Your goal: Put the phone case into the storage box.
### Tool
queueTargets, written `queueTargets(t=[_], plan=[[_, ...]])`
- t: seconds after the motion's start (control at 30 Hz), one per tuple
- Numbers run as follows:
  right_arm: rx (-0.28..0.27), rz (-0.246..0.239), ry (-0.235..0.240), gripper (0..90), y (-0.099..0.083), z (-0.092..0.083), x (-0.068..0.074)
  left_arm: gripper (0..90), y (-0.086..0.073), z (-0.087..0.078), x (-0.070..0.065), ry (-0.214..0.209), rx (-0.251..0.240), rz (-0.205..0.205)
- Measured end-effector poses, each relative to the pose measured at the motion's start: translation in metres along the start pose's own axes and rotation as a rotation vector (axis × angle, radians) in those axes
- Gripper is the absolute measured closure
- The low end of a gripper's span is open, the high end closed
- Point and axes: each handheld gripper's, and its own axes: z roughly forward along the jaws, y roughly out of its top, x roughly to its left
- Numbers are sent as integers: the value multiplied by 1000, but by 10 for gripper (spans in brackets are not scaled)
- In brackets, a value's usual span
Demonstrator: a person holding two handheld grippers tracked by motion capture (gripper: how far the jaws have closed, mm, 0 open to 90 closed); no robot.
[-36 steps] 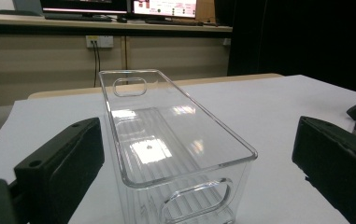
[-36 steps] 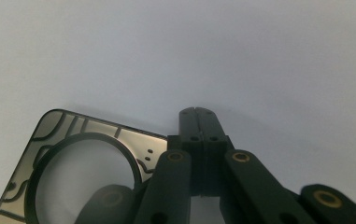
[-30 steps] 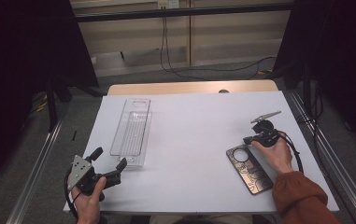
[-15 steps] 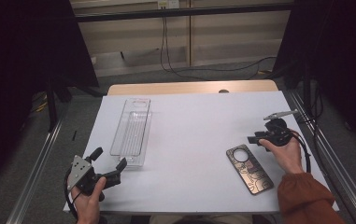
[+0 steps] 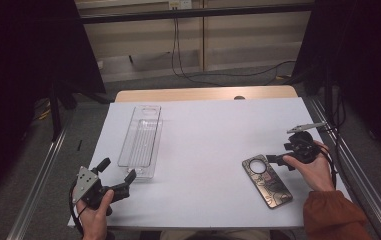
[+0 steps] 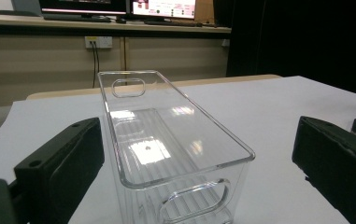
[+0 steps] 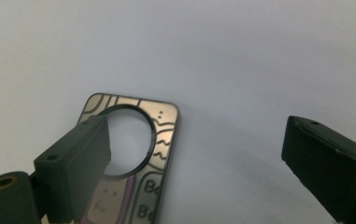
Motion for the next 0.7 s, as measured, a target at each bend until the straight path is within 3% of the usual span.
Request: queueTargets(t=[0.2, 0.23, 0.67, 0.7], plan=[[44, -16, 47, 56, -7, 1, 7, 24, 0, 1, 0, -8, -1, -1], [57, 1, 42, 55, -8, 0, 10, 24, 0, 1, 0, -9, -2, -1], [110, -26, 71, 73, -16, 3, 29, 23, 0, 0, 1, -2, -2, 0], [132, -8, 63, 72, -16, 3, 32, 23, 0, 0, 0, -2, -2, 0]])
